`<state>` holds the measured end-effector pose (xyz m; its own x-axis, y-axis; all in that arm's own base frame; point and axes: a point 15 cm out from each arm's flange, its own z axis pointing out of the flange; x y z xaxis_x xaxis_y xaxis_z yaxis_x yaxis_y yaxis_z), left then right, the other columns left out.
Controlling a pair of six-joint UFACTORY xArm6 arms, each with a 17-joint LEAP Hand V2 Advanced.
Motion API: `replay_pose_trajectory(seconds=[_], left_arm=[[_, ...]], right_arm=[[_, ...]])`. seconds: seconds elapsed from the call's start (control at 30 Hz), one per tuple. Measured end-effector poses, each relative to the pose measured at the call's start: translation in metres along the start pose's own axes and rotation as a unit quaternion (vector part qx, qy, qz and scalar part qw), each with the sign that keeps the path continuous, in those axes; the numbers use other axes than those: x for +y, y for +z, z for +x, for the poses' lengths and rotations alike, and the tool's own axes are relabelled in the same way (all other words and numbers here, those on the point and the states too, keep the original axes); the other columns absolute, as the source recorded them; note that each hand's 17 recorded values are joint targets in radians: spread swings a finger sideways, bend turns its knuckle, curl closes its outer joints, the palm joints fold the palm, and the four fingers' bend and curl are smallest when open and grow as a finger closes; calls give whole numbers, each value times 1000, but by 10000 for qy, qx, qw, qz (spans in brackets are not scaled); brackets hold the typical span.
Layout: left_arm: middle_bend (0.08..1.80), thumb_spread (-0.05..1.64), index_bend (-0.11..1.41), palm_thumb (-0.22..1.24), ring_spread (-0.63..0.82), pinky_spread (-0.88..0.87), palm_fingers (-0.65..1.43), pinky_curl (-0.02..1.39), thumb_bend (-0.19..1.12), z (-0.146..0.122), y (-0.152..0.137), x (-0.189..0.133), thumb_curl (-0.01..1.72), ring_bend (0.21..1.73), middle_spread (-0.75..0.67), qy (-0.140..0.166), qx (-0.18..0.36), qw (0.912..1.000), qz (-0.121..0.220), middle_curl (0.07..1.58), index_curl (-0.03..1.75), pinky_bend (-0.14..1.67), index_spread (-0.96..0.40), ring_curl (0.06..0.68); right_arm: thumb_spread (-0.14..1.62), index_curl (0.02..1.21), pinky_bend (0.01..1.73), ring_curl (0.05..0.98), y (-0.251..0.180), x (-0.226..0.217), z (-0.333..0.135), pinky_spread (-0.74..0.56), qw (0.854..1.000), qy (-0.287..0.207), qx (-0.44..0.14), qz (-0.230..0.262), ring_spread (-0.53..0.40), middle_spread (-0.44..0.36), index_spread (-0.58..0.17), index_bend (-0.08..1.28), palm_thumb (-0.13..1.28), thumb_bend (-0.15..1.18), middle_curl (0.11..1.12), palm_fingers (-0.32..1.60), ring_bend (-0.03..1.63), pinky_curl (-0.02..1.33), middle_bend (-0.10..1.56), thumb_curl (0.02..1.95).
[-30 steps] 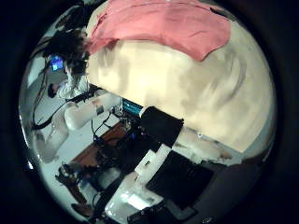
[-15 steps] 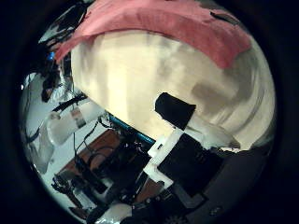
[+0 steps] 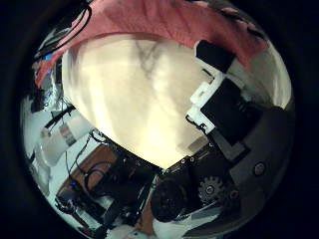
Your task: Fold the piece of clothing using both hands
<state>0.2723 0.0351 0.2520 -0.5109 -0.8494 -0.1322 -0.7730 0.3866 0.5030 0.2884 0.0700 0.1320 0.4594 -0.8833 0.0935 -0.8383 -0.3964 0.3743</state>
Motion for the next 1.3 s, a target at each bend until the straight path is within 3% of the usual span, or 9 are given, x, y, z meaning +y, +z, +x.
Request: replay_pose_trajectory(seconds=[0.13,0.4,0.63,0.9,1.1,1.3], left_arm=[[941,1011,240,824,-432,-586,1092,582,-9,3,-3,6,824,1371,-575,100,97,9999,-48,1017,1456,1304,-795,551],[934,1012,211,822,-432,-584,1097,577,-9,8,-18,24,834,1368,-582,292,293,9990,-169,1022,1499,1300,-775,549],[926,1012,195,821,-433,-583,1101,575,-9,10,-38,49,840,1365,-584,514,533,9962,-462,1025,1532,1299,-750,548],[930,1007,189,814,-432,-583,1100,574,-11,-6,-72,62,843,1362,-585,455,509,9969,-387,1026,1558,1300,-719,547],[927,1004,189,813,-431,-583,1099,573,-11,-37,-93,42,845,1363,-585,214,563,9978,-288,1027,1573,1301,-695,546],[926,1007,188,816,-432,-580,1098,574,-9,-80,-105,2,845,1367,-588,-21,640,9976,-266,1030,1585,1300,-671,547]], right_arm=[[1043,566,839,471,-4,-4,0,-596,9999,-11,19,141,-313,-235,-377,507,1237,444,605,1362,869,418,618,731],[944,696,980,537,-29,25,3,-512,9999,7,47,127,-266,-180,-353,749,1171,574,697,1314,1037,496,920,1004],[859,753,1104,579,-65,65,7,-440,9998,87,52,170,-240,-168,-334,834,1079,690,730,1235,1150,564,1037,1263],[775,783,1160,595,-145,67,20,-390,9956,250,101,892,-227,-163,-322,876,957,802,741,1185,1210,605,1095,1539],[728,792,1173,594,-192,44,33,-378,9915,373,107,1243,-222,-160,-318,886,887,863,738,1172,1226,618,1112,1699],[688,799,1186,594,-217,-15,46,-360,9915,416,93,1227,-223,-160,-317,889,830,929,737,1152,1240,634,1128,1854]])
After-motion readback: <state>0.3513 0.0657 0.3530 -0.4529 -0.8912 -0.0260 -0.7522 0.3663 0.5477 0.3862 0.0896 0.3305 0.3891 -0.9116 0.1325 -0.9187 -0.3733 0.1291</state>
